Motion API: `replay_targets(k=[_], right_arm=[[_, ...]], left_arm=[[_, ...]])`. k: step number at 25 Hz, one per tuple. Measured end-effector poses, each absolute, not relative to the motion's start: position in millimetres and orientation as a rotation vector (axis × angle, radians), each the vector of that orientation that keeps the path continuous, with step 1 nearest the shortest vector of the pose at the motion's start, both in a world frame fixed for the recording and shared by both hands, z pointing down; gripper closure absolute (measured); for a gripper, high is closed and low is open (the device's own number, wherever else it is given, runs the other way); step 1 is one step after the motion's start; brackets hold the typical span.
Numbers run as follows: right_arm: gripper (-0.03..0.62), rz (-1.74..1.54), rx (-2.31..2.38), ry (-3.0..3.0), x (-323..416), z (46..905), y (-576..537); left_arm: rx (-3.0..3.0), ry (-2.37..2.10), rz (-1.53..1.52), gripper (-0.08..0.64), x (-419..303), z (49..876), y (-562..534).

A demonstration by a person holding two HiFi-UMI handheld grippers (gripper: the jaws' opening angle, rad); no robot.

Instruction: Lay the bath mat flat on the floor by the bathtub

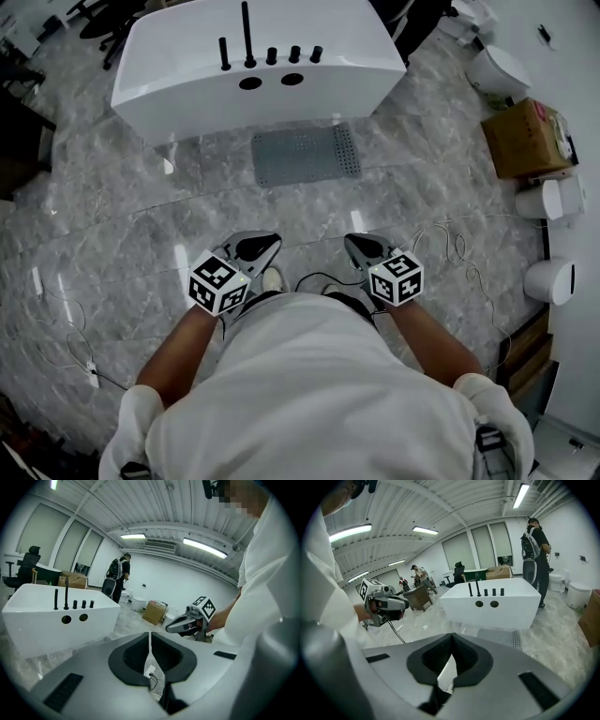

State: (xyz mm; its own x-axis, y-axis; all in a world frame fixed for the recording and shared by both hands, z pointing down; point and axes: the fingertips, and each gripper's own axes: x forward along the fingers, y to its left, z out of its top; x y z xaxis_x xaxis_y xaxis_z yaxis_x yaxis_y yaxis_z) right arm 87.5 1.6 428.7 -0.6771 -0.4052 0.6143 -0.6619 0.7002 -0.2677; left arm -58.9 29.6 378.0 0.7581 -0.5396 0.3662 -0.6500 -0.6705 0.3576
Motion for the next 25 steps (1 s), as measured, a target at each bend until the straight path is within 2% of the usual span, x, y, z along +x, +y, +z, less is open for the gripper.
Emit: replay_targets(k=[6, 18, 25], right_arm=[[0.584, 0.65, 0.83, -2.395, 131, 420, 24], [0.584, 0.641, 0.849, -2.486, 260, 409, 42], [0.584, 0.642, 0.798, -2.508, 312, 422, 51]], left_arm=[[2.478, -0.887, 0.362, 0.529, -14, 379, 45], [2.56, -0.913, 0.405, 0.529, 134, 354, 66], [2.49, -1.027, 0.402, 0.529, 178, 366, 85]])
